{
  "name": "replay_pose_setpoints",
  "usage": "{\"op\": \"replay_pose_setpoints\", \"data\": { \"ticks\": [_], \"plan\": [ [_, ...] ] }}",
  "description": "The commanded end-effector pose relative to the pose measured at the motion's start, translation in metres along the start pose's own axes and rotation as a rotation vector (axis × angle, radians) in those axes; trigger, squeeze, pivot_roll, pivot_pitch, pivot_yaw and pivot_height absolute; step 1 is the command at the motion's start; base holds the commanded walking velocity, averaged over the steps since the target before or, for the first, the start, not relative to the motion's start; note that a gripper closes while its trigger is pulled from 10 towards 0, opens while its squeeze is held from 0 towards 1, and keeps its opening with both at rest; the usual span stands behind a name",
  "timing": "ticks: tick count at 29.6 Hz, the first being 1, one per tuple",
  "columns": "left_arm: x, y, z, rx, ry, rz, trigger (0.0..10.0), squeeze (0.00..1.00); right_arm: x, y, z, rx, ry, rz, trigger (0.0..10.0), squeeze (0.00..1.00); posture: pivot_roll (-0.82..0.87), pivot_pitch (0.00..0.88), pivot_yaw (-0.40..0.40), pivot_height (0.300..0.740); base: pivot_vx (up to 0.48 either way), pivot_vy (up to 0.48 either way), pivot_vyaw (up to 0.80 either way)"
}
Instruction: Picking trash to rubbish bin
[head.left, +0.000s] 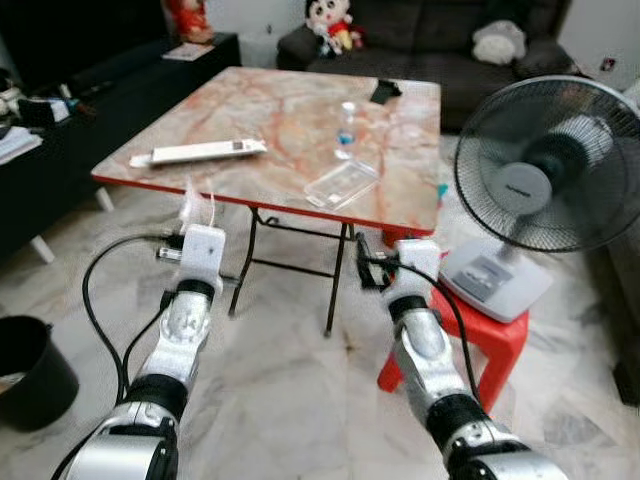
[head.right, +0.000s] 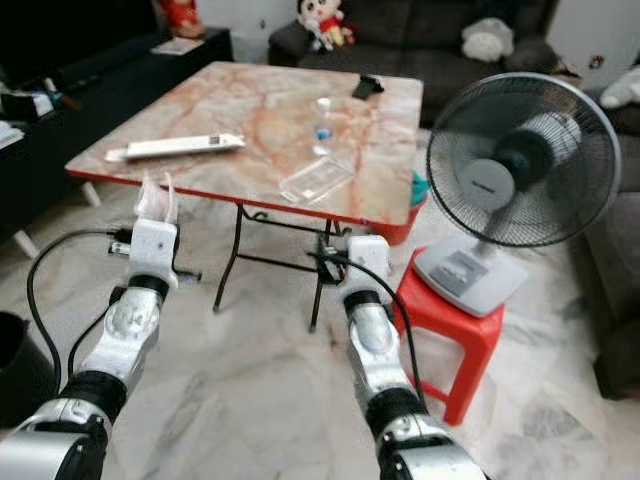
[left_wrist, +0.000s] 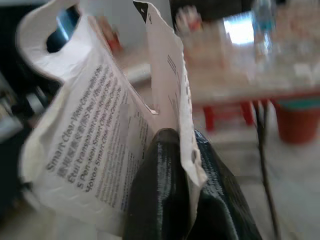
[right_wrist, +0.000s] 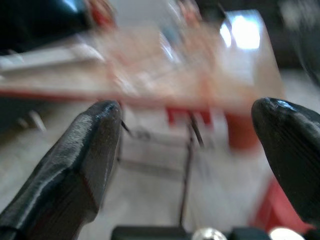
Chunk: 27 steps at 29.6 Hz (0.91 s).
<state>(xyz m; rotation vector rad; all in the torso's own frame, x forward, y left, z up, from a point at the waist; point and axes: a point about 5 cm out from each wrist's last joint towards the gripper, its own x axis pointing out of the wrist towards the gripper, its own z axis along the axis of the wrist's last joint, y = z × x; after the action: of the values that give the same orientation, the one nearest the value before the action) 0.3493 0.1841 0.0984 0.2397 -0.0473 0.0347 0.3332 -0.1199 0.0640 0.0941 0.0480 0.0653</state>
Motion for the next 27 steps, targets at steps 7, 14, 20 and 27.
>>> {"op": "replay_pose_setpoints", "data": {
  "ticks": [7,14,20,27],
  "plan": [
    [-0.041,0.013,-0.075,-0.147,0.396,0.039,10.0,0.00,-0.052,-0.034,-0.079,0.109,0.420,-0.137,10.0,0.00,0.01,0.000,-0.001,0.740,0.000,0.000,0.00],
    [-0.089,0.015,-0.122,-0.124,0.648,0.026,10.0,0.00,-0.112,-0.049,-0.131,0.111,0.712,-0.204,10.0,0.00,0.01,0.000,0.007,0.740,0.000,0.000,0.00],
    [-0.136,0.020,-0.154,-0.130,0.852,0.087,10.0,0.00,-0.159,-0.047,-0.159,0.138,0.878,-0.197,10.0,0.00,0.02,0.000,0.000,0.740,0.000,0.000,0.00],
    [-0.163,0.020,-0.169,-0.178,0.953,0.129,10.0,0.00,-0.153,-0.043,-0.157,0.128,0.858,-0.171,10.0,0.00,0.01,0.000,0.005,0.740,0.000,0.000,0.23]
  ]
}}
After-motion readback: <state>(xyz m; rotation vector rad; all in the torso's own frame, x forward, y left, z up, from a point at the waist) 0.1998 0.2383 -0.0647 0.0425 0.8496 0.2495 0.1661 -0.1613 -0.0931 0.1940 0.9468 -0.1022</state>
